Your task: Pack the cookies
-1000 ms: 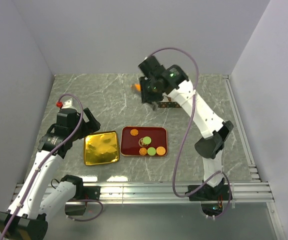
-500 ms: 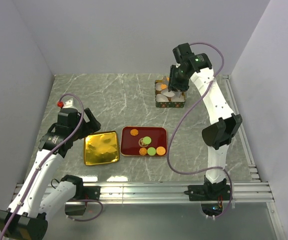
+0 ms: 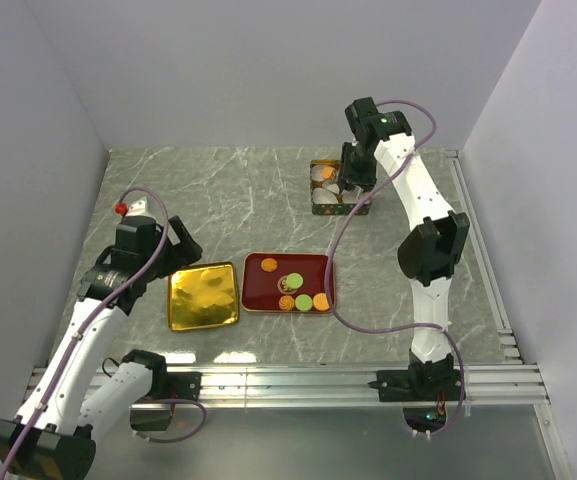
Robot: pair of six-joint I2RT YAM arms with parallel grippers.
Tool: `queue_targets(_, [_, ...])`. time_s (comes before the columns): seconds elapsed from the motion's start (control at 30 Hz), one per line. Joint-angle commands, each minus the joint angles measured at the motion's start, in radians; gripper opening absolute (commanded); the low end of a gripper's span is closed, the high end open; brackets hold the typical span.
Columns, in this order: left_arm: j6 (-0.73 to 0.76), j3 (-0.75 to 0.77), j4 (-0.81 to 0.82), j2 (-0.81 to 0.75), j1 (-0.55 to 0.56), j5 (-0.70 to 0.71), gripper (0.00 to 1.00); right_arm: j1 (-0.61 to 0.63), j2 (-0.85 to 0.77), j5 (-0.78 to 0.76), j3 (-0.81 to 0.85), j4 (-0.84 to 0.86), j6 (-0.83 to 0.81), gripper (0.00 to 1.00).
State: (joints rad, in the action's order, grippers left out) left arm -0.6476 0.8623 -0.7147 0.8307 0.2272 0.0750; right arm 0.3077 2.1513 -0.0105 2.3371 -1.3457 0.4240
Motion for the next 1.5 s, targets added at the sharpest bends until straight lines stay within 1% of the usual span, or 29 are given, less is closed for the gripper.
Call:
queue_targets(0.0, [0.009, 0.004, 0.029, 0.013, 0.004, -0.014, 0.93, -0.007, 0.010, -0.003, 0.010, 0.037, -0.019, 0.39])
queue_targets(0.2, [0.008, 0.004, 0.024, 0.034, 0.004, -0.012, 0.93, -0.022, 0.068, 0.004, 0.057, 0.042, -0.024, 0.39])
queue_targets(0.43, [0.003, 0.007, 0.020, 0.050, 0.004, -0.004, 0.93, -0.033, 0.096, 0.004, 0.048, 0.076, -0.030, 0.39])
queue_targets(0.57, [-0.001, 0.007, 0.017, 0.053, 0.004, 0.005, 0.93, -0.044, 0.122, 0.006, 0.074, 0.080, -0.033, 0.39])
queue_targets(1.0, [-0.009, 0.009, 0.011, 0.059, 0.004, 0.023, 0.93, -0.052, 0.148, 0.050, 0.088, 0.095, -0.033, 0.39])
queue_targets(1.07, [-0.012, 0.010, 0.008, 0.058, 0.004, 0.026, 0.93, -0.053, 0.150, 0.060, 0.087, 0.097, -0.031, 0.40])
queue_targets(1.2, [-0.014, 0.009, 0.008, 0.053, 0.004, 0.032, 0.93, -0.053, 0.147, 0.069, 0.085, 0.100, -0.033, 0.47])
queue_targets(1.3, [-0.014, 0.009, 0.008, 0.050, 0.003, 0.035, 0.93, -0.053, 0.145, 0.072, 0.088, 0.103, -0.034, 0.50])
queue_targets(1.47, [-0.017, 0.011, 0.006, 0.045, 0.004, 0.040, 0.93, -0.053, 0.134, 0.073, 0.091, 0.102, -0.033, 0.52])
